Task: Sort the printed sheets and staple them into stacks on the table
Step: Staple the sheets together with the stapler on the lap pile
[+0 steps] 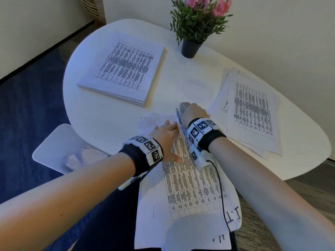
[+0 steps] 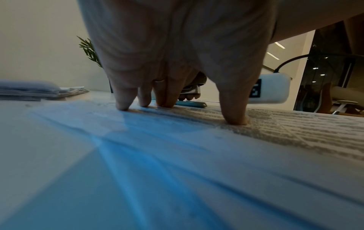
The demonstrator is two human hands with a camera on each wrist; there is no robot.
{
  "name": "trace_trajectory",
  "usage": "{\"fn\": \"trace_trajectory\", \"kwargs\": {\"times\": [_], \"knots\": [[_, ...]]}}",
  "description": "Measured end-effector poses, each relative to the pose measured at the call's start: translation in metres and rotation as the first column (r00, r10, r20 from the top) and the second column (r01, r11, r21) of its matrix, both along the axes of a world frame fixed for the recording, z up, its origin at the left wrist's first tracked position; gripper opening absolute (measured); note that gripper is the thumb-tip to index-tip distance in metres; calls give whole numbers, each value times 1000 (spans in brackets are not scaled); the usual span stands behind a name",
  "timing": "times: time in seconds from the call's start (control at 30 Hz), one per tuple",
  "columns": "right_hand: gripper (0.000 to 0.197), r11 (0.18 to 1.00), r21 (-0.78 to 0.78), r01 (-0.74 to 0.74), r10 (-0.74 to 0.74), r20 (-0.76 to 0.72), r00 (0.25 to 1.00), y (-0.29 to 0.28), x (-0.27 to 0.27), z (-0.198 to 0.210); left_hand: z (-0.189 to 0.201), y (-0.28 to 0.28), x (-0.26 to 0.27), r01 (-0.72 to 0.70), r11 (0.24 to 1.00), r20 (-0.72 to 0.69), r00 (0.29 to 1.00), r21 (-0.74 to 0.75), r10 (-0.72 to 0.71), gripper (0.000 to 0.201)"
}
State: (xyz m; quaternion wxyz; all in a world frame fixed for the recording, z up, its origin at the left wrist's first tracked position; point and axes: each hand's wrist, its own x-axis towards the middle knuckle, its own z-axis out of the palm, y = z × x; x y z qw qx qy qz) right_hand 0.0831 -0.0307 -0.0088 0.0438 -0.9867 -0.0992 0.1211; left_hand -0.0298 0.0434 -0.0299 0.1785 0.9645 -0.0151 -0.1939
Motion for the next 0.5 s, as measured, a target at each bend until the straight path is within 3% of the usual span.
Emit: {"fn": "trace_trajectory", "kwargs": {"times": [0.2,0.33,0.5], "knots": [[48,997,80,23,-16,-83,996,6,19,3,5,-1,-3,0,1000,-4,1000,-10,0,110],[43,979,199,-52,69,-81,994,-15,17,6,10,1,-3,19,1000,-45,999,-6,-20,103],[35,968,47,-248,252,-92,963,-37,-14,3,14,10,-18,-142,990,17,990,0,142,90]]}}
